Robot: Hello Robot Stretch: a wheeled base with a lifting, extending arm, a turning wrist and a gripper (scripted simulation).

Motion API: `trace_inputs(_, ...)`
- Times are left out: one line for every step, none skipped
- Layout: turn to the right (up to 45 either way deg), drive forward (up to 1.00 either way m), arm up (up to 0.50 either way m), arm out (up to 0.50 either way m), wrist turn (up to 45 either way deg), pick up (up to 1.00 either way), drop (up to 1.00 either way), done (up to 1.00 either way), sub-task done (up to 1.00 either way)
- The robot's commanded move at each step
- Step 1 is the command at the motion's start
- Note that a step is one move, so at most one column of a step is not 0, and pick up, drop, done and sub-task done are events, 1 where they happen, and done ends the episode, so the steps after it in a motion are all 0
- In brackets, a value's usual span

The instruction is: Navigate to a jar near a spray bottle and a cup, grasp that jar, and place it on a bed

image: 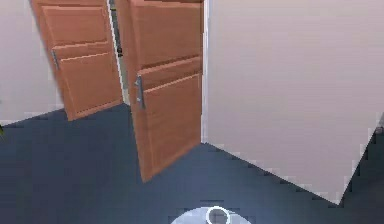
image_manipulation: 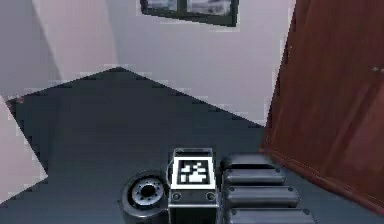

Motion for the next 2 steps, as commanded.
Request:
trace_inputs(45.0,0.00,0.00,0.00,0.0,0.00,0.00,0.00,0.00)
trace_inputs(45.0,0.00,0.00,0.00,0.0,0.00,0.00,0.00,0.00)
